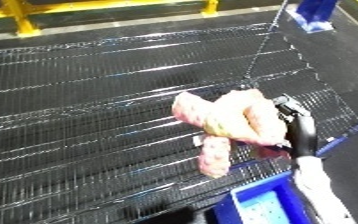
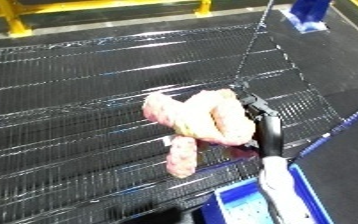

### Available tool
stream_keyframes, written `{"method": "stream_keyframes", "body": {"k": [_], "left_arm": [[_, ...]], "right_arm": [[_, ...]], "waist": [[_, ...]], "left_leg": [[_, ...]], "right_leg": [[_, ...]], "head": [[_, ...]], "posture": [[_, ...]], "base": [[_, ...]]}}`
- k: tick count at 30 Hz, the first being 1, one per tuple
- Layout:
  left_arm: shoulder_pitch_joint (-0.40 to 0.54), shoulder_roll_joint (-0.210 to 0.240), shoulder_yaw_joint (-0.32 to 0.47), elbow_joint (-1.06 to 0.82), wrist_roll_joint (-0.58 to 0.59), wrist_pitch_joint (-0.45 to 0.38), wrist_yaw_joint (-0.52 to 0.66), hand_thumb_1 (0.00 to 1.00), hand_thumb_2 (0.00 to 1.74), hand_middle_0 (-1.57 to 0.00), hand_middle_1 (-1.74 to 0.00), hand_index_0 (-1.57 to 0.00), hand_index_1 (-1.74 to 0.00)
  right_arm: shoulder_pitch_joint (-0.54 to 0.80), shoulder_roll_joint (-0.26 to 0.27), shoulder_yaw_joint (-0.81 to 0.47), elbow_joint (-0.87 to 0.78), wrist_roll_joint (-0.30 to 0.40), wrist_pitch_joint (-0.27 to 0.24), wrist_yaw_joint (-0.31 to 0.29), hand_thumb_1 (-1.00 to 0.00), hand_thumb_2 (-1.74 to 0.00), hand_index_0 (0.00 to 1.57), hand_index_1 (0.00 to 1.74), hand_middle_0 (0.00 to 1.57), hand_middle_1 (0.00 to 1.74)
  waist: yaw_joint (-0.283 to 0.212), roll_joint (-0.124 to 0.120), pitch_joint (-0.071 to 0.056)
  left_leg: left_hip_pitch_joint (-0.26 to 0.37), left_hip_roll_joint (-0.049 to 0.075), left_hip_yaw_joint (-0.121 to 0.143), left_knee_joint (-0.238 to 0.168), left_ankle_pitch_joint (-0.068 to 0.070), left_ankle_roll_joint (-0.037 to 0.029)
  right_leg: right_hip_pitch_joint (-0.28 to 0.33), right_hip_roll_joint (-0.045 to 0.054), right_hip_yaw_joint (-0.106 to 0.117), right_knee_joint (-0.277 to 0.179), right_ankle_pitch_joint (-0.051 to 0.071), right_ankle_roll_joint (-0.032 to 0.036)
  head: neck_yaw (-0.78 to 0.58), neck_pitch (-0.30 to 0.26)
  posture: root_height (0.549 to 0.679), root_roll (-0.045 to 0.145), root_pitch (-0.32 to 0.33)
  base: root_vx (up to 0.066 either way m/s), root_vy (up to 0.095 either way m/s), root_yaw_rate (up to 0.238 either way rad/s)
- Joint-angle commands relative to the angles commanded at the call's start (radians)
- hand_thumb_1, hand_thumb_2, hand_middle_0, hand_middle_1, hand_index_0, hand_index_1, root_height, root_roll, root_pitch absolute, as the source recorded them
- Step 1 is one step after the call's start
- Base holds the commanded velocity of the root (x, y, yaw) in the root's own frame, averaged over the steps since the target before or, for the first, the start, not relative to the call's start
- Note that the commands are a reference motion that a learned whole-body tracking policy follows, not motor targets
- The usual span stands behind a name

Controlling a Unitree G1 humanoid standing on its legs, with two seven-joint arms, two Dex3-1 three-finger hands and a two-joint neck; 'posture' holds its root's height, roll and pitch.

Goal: Pick up the object and place it into the box

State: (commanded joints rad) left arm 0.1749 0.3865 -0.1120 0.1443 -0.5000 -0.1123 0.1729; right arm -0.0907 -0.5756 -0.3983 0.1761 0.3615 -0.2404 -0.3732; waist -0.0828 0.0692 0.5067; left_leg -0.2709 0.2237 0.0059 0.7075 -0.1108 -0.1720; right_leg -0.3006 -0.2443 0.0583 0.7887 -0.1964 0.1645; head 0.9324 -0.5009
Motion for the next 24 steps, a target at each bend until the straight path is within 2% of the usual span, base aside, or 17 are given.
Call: {"method": "stream_keyframes", "body": {"k": [3, 6, 11, 15, 19, 24], "left_arm": [[-0.001, 0.0, -0.003, 0.002, 0.005, 0.005, 0.001, 1.0, 1.74, -1.57, -1.74, -1.57, -1.74], [0.001, -0.004, -0.007, 0.004, 0.006, 0.011, -0.001, 1.0, 1.74, -1.57, -1.74, -1.57, -1.74], [-0.011, -0.013, -0.032, 0.02, 0.009, 0.02, -0.005, 1.0, 1.74, -1.57, -1.74, -1.57, -1.74], [-0.036, -0.015, -0.056, 0.032, 0.016, 0.02, -0.006, 1.0, 1.74, -1.57, -1.74, -1.57, -1.74], [-0.067, -0.017, -0.078, 0.041, 0.02, 0.011, -0.005, 1.0, 1.74, -1.57, -1.74, -1.57, -1.74], [-0.087, -0.021, -0.095, 0.053, 0.019, -0.004, -0.008, 1.0, 1.74, -1.57, -1.74, -1.57, -1.74]], "right_arm": [[0.051, 0.024, -0.052, -0.039, 0.008, -0.018, -0.009, -1.0, -1.74, 1.57, 1.74, 1.57, 1.74], [0.098, 0.049, -0.101, -0.066, 0.02, -0.037, -0.016, -1.0, -1.74, 1.57, 1.74, 1.57, 1.74], [0.17, 0.082, -0.181, -0.087, 0.026, -0.059, -0.03, -1.0, -1.74, 1.57, 1.74, 1.57, 1.74], [0.209, 0.092, -0.22, -0.087, 0.007, -0.06, -0.046, -1.0, -1.74, 1.57, 1.74, 1.57, 1.74], [0.223, 0.105, -0.247, -0.066, 0.014, -0.069, -0.062, -1.0, -1.74, 1.57, 1.74, 1.57, 1.74], [0.232, 0.107, -0.279, -0.013, 0.035, -0.081, -0.078, -0.75, -1.3, 1.18, 1.3, 1.18, 1.3]], "waist": [[-0.024, -0.001, 0.0], [-0.052, 0.001, -0.002], [-0.116, 0.007, 0.001], [-0.169, 0.016, -0.001], [-0.223, 0.028, -0.01], [-0.274, 0.044, -0.021]], "left_leg": [[0.007, 0.004, 0.005, 0.013, -0.005, -0.0001], [0.016, 0.008, 0.011, 0.029, -0.012, 0.0003], [0.031, 0.009, 0.027, 0.06, -0.028, 0.0007], [0.042, 0.006, 0.045, 0.071, -0.041, 0.0003], [0.053, 0.003, 0.069, 0.069, -0.049, -0.0038], [0.072, 0.001, 0.094, 0.054, -0.054, -0.0117]], "right_leg": [[0.007, 0.0019, 0.007, 0.005, 0.001, -0.0021], [0.014, 0.0043, 0.015, 0.01, 0.001, -0.0048], [0.018, 0.0089, 0.035, 0.022, 0.002, -0.0119], [0.015, 0.0126, 0.057, 0.017, 0.009, -0.0158], [0.015, 0.0154, 0.078, -0.004, 0.014, -0.0192], [0.022, 0.0175, 0.096, -0.035, 0.02, -0.0226]], "head": [[0.046, -0.027], [0.104, -0.08], [0.181, -0.138], [0.208, -0.152], [0.223, -0.156], [0.235, -0.147]], "posture": [[0.61, 0.048, -0.281], [0.609, 0.051, -0.295], [0.608, 0.065, -0.315], [0.61, 0.079, -0.316], [0.614, 0.093, -0.306], [0.62, 0.106, -0.294]], "base": [[-0.01, -0.013, -0.09], [-0.001, -0.014, -0.12], [0.01, 0.007, -0.181], [0.006, 0.027, -0.229], [-0.001, 0.027, -0.235], [0.009, 0.021, -0.196]]}}
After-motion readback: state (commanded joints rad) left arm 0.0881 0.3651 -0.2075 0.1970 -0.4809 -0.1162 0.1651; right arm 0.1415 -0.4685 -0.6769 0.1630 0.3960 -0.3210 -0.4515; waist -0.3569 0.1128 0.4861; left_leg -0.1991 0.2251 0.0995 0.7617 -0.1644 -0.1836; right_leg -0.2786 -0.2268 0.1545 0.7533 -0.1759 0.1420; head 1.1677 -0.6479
